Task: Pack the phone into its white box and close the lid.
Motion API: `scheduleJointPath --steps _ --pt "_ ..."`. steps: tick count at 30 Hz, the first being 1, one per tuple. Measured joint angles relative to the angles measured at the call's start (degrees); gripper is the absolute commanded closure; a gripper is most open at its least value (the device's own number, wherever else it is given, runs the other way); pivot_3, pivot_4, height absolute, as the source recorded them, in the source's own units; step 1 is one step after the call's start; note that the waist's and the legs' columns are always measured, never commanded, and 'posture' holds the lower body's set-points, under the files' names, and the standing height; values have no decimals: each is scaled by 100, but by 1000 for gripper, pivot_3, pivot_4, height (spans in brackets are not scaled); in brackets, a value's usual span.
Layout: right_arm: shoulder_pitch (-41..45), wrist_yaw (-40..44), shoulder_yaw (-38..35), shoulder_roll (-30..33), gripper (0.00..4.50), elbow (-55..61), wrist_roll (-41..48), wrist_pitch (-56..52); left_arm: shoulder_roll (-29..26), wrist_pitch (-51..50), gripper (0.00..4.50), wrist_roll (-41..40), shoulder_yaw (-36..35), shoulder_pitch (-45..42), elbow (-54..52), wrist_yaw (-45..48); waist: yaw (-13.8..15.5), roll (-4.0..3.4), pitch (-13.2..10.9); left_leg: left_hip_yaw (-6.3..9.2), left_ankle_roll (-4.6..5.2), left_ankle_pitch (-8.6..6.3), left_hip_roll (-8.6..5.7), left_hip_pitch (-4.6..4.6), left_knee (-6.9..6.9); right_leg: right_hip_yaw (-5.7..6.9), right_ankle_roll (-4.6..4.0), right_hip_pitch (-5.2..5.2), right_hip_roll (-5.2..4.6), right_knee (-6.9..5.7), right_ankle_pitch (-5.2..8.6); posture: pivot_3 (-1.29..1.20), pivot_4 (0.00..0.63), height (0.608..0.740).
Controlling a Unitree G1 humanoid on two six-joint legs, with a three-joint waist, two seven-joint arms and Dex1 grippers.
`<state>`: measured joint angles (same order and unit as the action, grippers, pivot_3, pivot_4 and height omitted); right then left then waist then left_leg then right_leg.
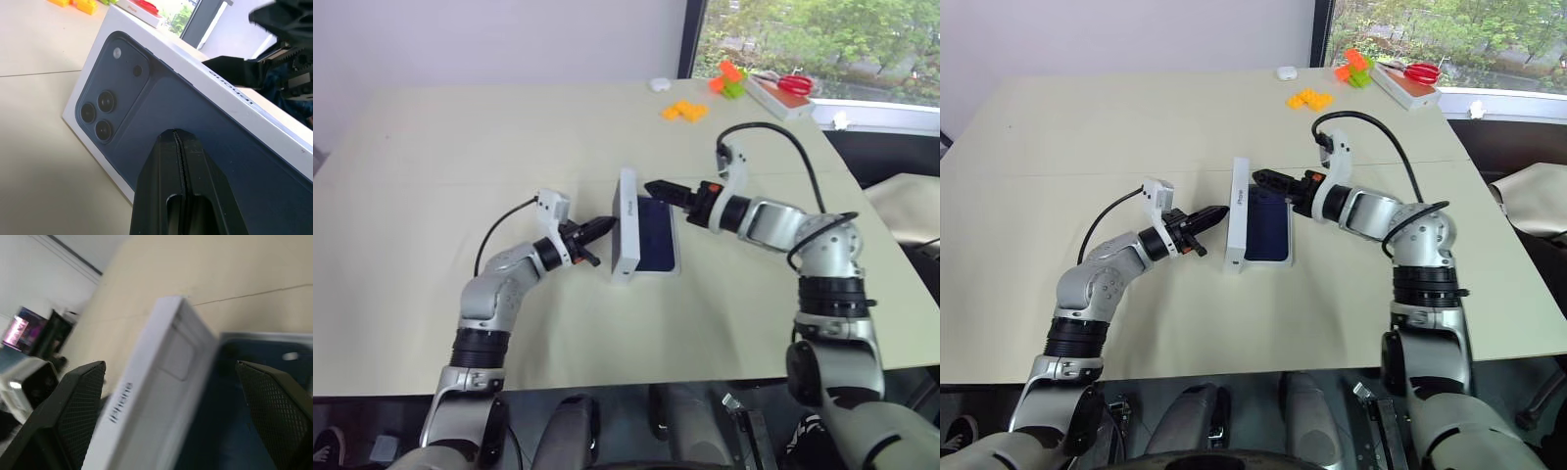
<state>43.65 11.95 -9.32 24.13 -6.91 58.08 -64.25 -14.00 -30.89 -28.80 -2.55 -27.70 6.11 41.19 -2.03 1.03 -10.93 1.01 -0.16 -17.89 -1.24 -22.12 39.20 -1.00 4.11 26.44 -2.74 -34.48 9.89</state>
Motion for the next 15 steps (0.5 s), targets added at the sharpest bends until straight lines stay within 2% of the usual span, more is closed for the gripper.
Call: scheduleJointPath --steps 7,15 --pt "-623 1342 541 1152 49 585 -892 287 375 13 4500 62 189 -400 24 -78 137 3 1 2 1 0 -3 -5 0 0 9 -7 2 19 -5 0 150 740" --pt "-788 1861 708 1278 49 711 -1534 582 458 -23 4500 65 325 -520 -93 -112 128 2 1 -22 1 1 4 9 2 -17 13 -9 10 19 -7 0 150 740"
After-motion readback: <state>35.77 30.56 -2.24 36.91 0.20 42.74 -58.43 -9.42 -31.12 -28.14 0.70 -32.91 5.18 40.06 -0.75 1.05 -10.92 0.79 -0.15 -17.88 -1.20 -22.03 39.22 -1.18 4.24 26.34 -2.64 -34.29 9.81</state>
